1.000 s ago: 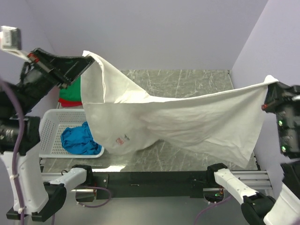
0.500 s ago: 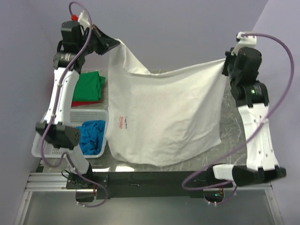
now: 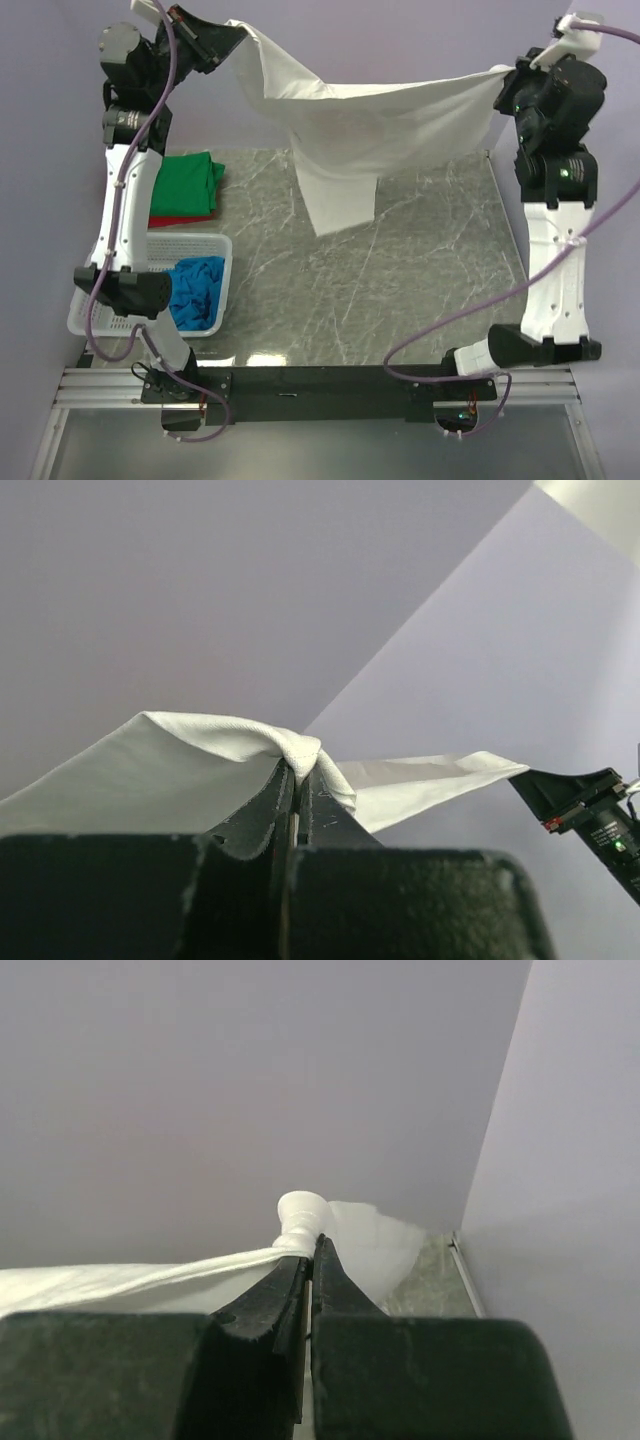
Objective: Fold and stack the t-shirts
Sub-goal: Flatten the tshirt out
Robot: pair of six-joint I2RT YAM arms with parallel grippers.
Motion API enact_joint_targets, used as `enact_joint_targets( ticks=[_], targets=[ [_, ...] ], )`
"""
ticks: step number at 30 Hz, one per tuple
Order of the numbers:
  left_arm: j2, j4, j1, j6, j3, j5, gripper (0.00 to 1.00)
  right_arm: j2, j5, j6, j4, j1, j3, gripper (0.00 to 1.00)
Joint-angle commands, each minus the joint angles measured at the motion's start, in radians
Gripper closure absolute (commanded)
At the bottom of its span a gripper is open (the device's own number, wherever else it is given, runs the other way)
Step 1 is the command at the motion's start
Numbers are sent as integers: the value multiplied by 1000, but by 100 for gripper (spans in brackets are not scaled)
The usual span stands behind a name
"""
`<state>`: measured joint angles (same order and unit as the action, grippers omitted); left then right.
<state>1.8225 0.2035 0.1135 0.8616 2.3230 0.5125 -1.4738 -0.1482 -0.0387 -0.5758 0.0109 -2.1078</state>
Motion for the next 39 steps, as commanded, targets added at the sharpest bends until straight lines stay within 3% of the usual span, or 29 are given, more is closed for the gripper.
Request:
enact_joint_targets(
  ticks=[1, 7, 11, 17, 21, 25, 28, 34, 39],
  targets=[
    [-152, -141, 0, -4, -39, 47, 99, 141, 29, -24, 62, -6, 67, 100],
    [-386, -33, 72, -91, -244, 15, 99, 392, 24, -49, 42, -3, 238, 100],
    [-540, 88, 155, -147, -336, -69, 100, 559, 21, -70, -10, 18, 258, 100],
    [-773, 158, 169, -87, -422, -150, 99, 661, 10, -89, -148, 20, 112, 100],
    [-877, 168, 167, -24, -395, -199, 99, 652, 13, -113, -245, 20, -35, 100],
    [-882, 177, 167, 28, -301, -235, 99, 632, 15, -144, -266, 20, -153, 100],
    [-862, 175, 167, 50, -232, -243, 99, 633, 3, -155, -239, 20, -121, 100],
    [-827, 65, 166, 68, -421, -186, 99, 630, -77, -153, -184, 21, 57, 100],
    [-692, 119, 167, 7, -502, -127, 99, 613, -100, -138, -141, 20, 155, 100]
  ],
)
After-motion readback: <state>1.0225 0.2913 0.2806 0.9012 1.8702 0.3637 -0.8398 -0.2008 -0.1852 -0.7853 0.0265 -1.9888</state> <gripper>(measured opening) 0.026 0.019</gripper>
